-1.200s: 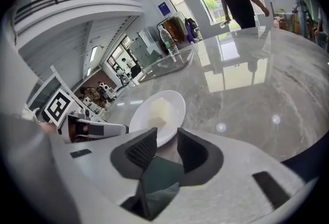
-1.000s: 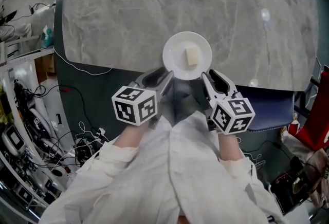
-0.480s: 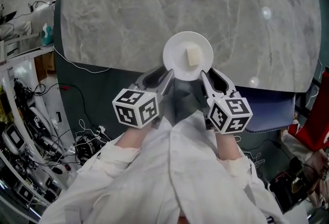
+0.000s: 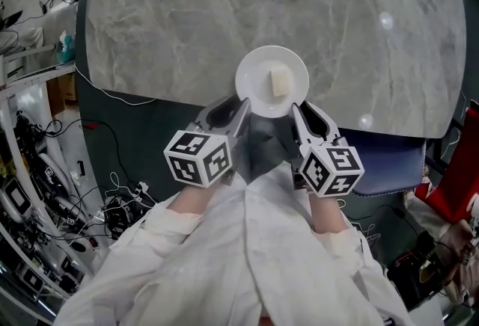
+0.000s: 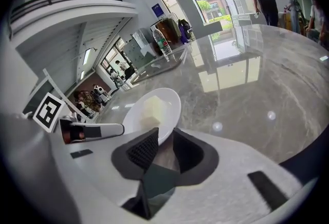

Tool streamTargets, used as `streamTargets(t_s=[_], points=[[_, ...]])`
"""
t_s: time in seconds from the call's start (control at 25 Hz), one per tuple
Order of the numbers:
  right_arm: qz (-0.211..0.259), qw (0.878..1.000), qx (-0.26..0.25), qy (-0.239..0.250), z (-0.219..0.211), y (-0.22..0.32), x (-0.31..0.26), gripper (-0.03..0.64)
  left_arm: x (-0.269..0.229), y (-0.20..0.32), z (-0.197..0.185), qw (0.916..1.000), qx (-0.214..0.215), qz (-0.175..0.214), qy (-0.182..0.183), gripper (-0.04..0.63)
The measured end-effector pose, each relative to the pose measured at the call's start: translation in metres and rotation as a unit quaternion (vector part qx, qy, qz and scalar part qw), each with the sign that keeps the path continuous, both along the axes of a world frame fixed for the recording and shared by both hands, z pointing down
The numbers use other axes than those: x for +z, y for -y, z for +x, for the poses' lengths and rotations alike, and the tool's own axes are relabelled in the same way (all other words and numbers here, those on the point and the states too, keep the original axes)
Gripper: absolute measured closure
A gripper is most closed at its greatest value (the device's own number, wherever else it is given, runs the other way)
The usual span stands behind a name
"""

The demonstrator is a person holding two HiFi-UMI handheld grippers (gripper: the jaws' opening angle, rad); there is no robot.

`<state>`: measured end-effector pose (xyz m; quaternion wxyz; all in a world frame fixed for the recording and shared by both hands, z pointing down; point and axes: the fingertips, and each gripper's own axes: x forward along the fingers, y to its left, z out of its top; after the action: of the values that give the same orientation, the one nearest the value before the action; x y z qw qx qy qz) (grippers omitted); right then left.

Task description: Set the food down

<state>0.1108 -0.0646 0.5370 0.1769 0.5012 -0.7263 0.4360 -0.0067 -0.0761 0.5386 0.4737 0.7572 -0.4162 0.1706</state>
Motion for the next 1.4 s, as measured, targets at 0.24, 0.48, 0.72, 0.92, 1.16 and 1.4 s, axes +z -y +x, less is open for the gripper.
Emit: streamTargets(t_s=[0.24,0.48,0.72,0.92,1.16,1.4], points=[[0.001,1.0,0.017,0.02,0.002,0.002,0.0,0.543,0.0,0.004,0.0,0.9999,-0.003,0.011,-0.005,0.507],[0.0,1.0,0.014,0.021,0.002,0.007,-0.004,0.558,0.0,0.006,0.0,1.0,0.005,0.006,-0.004,0.511],[0.017,1.0,0.0,0.017,0.002,0.008,-0.019,0.558,-0.017,0.007,0.0,0.9996,0.008,0.027,0.005,0.511],[0.039,0.999,-0.004,0.026,0.004,0.023,-0.037,0.56,-0.039,0.02,0.001,0.9982,0.012,0.056,0.016,0.511],[0.074,0.997,-0.018,0.028,0.011,0.043,-0.063,0.563,-0.066,0.035,0.008,0.9958,0.009,0.089,0.02,0.511],[0.092,0.994,-0.035,0.037,0.017,0.056,-0.076,0.563,-0.081,0.046,0.014,0.9938,0.006,0.109,0.021,0.511]])
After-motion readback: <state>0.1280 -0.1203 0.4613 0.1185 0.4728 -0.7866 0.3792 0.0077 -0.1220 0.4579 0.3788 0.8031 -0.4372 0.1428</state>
